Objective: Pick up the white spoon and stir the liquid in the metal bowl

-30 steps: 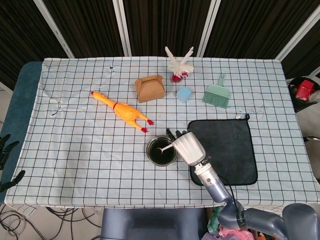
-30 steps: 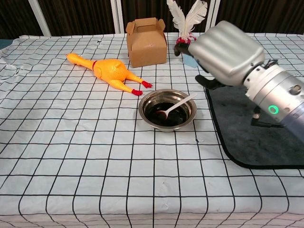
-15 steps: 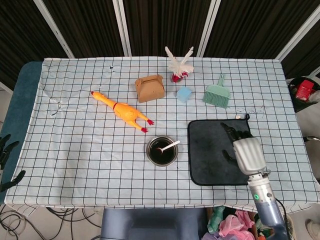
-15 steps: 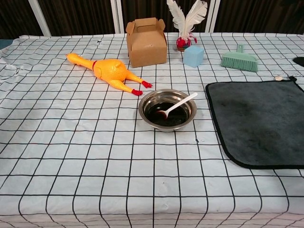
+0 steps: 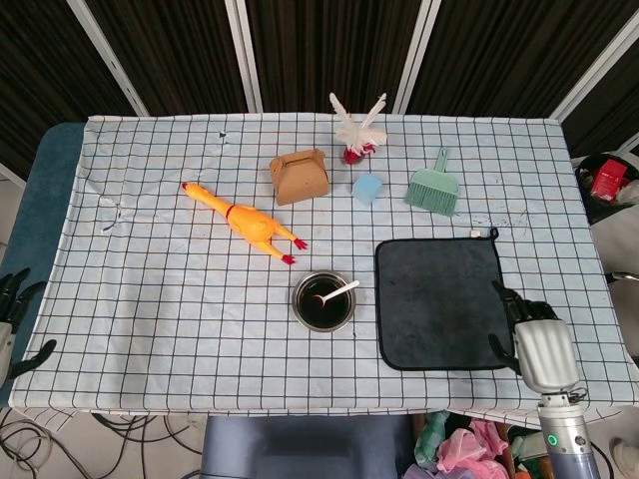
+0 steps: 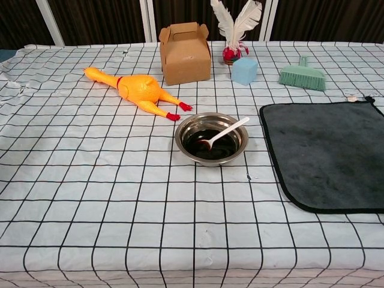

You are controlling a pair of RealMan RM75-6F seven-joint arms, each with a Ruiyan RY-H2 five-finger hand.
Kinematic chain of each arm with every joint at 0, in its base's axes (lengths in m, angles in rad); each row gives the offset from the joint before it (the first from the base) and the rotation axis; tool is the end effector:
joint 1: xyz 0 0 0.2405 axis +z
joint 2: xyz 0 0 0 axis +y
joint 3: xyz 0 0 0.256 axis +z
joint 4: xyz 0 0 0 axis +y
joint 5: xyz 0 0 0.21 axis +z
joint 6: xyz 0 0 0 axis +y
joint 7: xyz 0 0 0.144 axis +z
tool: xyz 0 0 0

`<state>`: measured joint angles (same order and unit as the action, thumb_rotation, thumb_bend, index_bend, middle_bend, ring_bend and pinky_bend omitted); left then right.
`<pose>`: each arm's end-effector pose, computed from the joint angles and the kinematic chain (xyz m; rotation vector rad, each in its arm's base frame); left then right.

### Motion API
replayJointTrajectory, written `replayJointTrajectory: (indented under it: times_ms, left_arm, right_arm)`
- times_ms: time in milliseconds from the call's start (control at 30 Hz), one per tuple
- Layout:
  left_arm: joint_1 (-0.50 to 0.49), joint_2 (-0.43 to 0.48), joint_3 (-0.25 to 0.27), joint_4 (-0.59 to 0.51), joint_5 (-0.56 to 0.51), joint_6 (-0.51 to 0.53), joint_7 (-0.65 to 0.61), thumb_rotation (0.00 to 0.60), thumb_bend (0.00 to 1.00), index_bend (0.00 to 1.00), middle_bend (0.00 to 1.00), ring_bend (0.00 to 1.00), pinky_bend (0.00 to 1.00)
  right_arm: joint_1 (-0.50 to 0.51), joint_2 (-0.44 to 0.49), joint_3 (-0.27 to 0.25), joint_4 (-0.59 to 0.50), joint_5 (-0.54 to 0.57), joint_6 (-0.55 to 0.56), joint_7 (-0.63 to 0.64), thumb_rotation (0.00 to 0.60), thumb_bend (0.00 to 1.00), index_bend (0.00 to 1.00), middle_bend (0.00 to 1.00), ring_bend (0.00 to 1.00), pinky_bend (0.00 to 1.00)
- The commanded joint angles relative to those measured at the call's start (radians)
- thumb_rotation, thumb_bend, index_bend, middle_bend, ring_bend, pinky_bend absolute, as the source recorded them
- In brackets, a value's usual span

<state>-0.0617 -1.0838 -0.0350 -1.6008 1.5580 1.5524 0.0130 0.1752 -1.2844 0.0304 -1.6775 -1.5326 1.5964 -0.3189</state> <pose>-0.3094 0.1707 0.1749 -1.4086 -0.8090 -0.9080 -0.2561 -0.1977 0.1151 1.4246 -0.7079 0.9715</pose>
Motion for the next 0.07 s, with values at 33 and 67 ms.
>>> replayJointTrajectory:
  times_ms: [33, 67]
  left_arm:
    - [0.001, 0.0, 0.002, -0.001, 0.003, 0.002, 0.001, 0.6, 0.21, 0.15, 0.03, 0.0, 0.0]
    - [0.001, 0.0, 0.003, -0.001, 0.005, 0.002, 0.002, 0.6, 0.21, 0.15, 0.03, 0.0, 0.0]
  right_arm:
    - [-0.001, 0.003, 0.003, 0.012, 0.002, -0.017, -0.005, 0.6, 0.24, 0.12, 0.24, 0.37, 0.35]
    - [0.0, 0.006, 0.005, 0.011, 0.006, -0.025, -0.004, 0.6, 0.24, 0.12, 0.24, 0.37, 0.35]
